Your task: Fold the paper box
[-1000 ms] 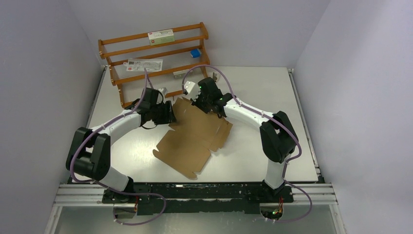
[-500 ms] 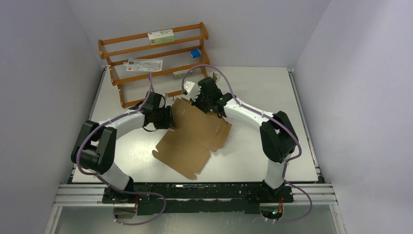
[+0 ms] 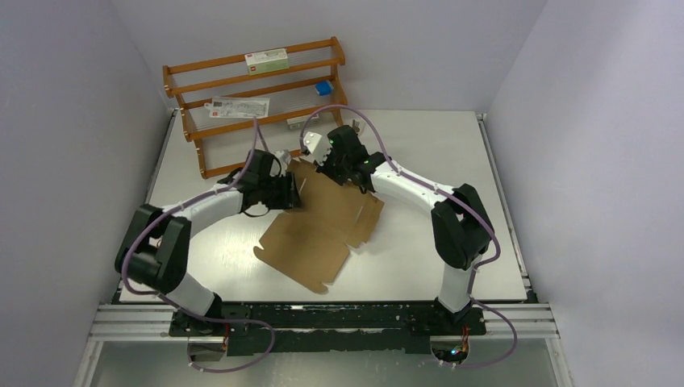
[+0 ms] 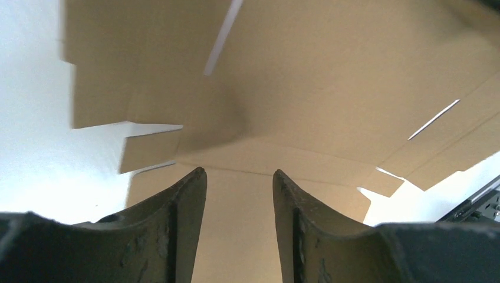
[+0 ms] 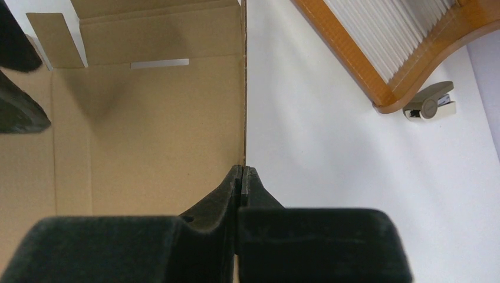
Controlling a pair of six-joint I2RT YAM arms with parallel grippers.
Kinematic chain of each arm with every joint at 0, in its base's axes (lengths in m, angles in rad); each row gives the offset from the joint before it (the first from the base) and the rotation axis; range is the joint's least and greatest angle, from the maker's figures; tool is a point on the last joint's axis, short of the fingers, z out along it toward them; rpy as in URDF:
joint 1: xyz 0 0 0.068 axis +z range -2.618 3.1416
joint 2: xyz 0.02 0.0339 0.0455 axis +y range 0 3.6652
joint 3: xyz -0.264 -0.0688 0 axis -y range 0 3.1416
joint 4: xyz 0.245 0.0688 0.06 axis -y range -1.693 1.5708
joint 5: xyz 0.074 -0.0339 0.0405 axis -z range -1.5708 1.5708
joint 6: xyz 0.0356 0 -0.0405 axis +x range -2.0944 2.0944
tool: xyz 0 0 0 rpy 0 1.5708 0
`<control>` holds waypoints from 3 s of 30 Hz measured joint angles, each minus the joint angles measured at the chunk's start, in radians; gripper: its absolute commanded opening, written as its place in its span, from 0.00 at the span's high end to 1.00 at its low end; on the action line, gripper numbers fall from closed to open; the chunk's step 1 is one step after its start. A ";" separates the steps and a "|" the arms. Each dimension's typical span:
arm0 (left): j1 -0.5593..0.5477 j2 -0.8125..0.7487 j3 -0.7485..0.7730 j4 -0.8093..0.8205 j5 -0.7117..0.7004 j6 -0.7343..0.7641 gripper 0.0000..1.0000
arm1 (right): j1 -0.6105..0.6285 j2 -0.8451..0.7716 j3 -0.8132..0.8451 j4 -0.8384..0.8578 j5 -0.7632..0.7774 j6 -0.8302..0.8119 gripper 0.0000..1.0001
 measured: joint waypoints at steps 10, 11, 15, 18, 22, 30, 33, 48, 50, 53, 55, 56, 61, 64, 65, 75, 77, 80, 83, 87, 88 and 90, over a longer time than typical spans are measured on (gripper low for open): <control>0.196 -0.087 0.059 -0.005 -0.004 0.095 0.36 | 0.000 -0.057 0.000 0.002 -0.013 -0.108 1.00; 0.203 -0.080 0.073 -0.005 -0.003 0.105 0.35 | 0.000 -0.067 0.000 0.002 -0.013 -0.120 1.00; 0.211 -0.029 0.132 0.014 0.018 0.148 0.33 | 0.000 -0.090 0.000 0.005 -0.023 -0.170 1.00; 0.212 0.011 0.152 0.049 0.051 0.174 0.32 | 0.000 -0.093 0.000 0.004 -0.029 -0.202 1.00; 0.214 0.046 0.153 0.113 0.111 0.201 0.33 | 0.000 -0.094 0.000 0.004 -0.035 -0.233 1.00; 0.215 0.177 0.224 0.168 0.167 0.204 0.36 | 0.000 -0.098 -0.001 0.004 -0.066 -0.267 1.00; 0.216 0.216 0.240 0.168 0.164 0.191 0.37 | 0.001 -0.105 -0.011 0.004 -0.077 -0.272 1.00; 0.217 0.106 0.214 0.189 0.186 0.167 0.36 | 0.003 -0.132 -0.049 0.007 -0.071 -0.309 1.00; 0.218 0.051 0.213 0.189 0.171 0.153 0.36 | 0.005 -0.132 -0.049 0.008 -0.070 -0.313 1.00; 0.220 -0.014 0.215 0.193 0.150 0.112 0.39 | 0.006 -0.132 -0.049 0.008 -0.068 -0.315 1.00; 0.221 -0.033 0.227 0.192 0.144 0.076 0.41 | 0.007 -0.132 -0.050 0.008 -0.068 -0.315 1.00; 0.221 -0.034 0.238 0.192 0.145 0.055 0.42 | 0.008 -0.132 -0.050 0.008 -0.067 -0.316 1.00; 0.215 -0.027 0.258 0.190 0.158 -0.040 0.45 | 0.011 -0.132 -0.063 0.019 -0.064 -0.317 1.00; 0.204 -0.006 0.280 0.188 0.164 -0.072 0.46 | 0.011 -0.132 -0.066 0.024 -0.064 -0.317 1.00; 0.201 0.003 0.288 0.188 0.165 -0.082 0.47 | 0.011 -0.132 -0.066 0.026 -0.064 -0.318 1.00; 0.144 0.058 0.310 0.135 0.171 -0.102 0.51 | 0.016 -0.132 -0.077 0.050 -0.053 -0.321 1.00; 0.137 0.058 0.310 0.131 0.175 -0.107 0.51 | 0.016 -0.132 -0.080 0.055 -0.051 -0.321 1.00; 0.129 0.058 0.310 0.129 0.179 -0.113 0.51 | 0.016 -0.132 -0.080 0.063 -0.048 -0.321 1.00; 0.121 0.058 0.310 0.128 0.179 -0.116 0.51 | 0.016 -0.132 -0.080 0.069 -0.048 -0.321 1.00; 0.113 0.058 0.309 0.127 0.180 -0.116 0.51 | 0.016 -0.132 -0.080 0.074 -0.048 -0.321 1.00; 0.111 0.058 0.309 0.127 0.180 -0.116 0.51 | 0.016 -0.132 -0.080 0.075 -0.048 -0.321 1.00; 0.106 0.058 0.309 0.127 0.181 -0.118 0.51 | 0.016 -0.132 -0.080 0.075 -0.048 -0.321 1.00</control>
